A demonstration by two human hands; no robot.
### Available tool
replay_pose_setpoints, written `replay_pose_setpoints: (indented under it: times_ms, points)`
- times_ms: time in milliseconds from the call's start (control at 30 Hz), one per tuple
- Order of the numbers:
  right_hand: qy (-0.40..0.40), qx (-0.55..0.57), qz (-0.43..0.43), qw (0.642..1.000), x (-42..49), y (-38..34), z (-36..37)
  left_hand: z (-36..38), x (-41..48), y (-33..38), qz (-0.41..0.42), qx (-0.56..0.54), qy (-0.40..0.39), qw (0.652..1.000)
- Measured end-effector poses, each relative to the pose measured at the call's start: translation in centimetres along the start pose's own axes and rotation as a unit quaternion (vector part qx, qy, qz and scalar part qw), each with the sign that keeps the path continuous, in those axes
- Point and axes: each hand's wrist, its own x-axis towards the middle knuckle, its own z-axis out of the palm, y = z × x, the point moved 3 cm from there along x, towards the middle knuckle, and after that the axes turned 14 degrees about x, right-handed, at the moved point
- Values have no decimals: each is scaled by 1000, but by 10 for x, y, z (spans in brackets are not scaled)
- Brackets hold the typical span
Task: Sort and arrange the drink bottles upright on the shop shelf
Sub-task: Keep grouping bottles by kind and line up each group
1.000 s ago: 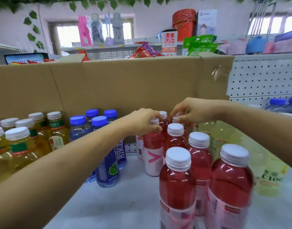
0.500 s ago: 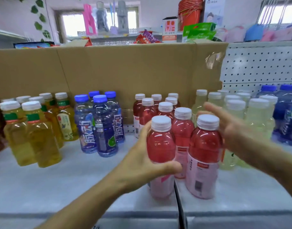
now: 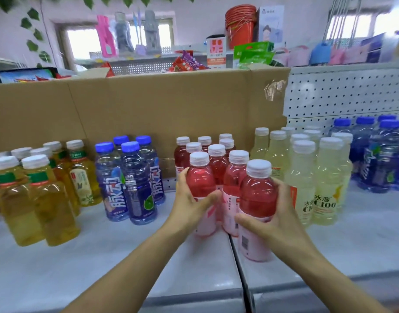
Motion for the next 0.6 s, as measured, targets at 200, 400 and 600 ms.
replay_pose_setpoints:
  times_ms: [200, 400, 600]
  points:
    - [-20, 23, 23, 999, -4, 6, 36, 2, -8, 1, -17, -14, -33, 999]
    - [-35, 7, 21, 999, -4, 2, 37, 2, -22, 1, -8, 3, -60, 998]
    - [-96, -13, 45, 994, -9, -8, 24, 0, -35, 12, -5, 8, -1, 1000]
